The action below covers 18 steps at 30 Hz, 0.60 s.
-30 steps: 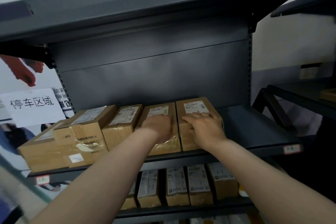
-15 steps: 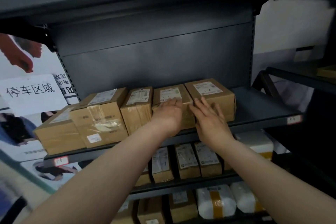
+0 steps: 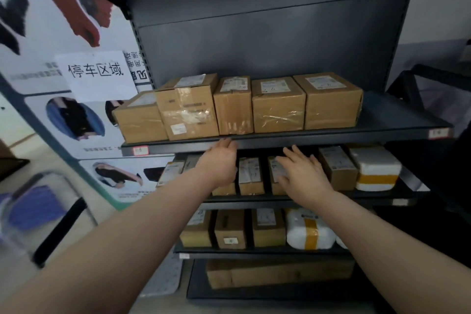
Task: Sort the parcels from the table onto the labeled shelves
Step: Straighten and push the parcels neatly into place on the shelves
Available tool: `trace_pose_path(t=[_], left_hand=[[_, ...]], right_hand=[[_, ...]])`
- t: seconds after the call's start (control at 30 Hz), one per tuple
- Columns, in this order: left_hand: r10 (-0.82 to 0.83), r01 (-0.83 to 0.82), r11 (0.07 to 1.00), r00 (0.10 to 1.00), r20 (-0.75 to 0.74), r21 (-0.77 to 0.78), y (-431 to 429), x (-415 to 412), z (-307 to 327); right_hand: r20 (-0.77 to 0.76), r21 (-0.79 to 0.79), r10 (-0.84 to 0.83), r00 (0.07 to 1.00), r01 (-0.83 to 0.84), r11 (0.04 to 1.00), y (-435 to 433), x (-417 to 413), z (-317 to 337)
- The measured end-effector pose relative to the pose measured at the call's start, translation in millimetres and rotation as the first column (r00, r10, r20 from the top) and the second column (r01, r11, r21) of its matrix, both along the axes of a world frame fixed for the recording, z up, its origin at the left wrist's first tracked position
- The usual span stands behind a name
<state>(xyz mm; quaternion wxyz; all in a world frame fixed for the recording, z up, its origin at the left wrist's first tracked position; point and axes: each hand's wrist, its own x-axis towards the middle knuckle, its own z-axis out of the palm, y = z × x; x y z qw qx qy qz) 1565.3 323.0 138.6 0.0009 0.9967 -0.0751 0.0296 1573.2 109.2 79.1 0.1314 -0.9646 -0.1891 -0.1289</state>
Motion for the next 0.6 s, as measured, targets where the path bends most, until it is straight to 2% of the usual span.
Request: trace_pose_path(t=[0.2, 0.37, 0.6], left_hand=[[0.185, -0.164, 0.981, 0.949, -0.254, 0.103, 44, -49, -45], [0.210, -0.192, 0.977, 0.938, -0.277, 0.091, 80, -64, -60], [0.226, -0.220, 0.974, 0.923, -0.312, 0.057, 145, -51, -83]], right_hand=[[-0.166, -0.026, 0.060, 0.984, -0.065, 0.998, 15, -39, -33], [-0.194, -0.053, 0.118, 0.974, -0.130, 0.990, 46, -56, -48], [-0.238, -0.051, 0.145, 0.960, -0.161, 0.986, 121, -34, -53]])
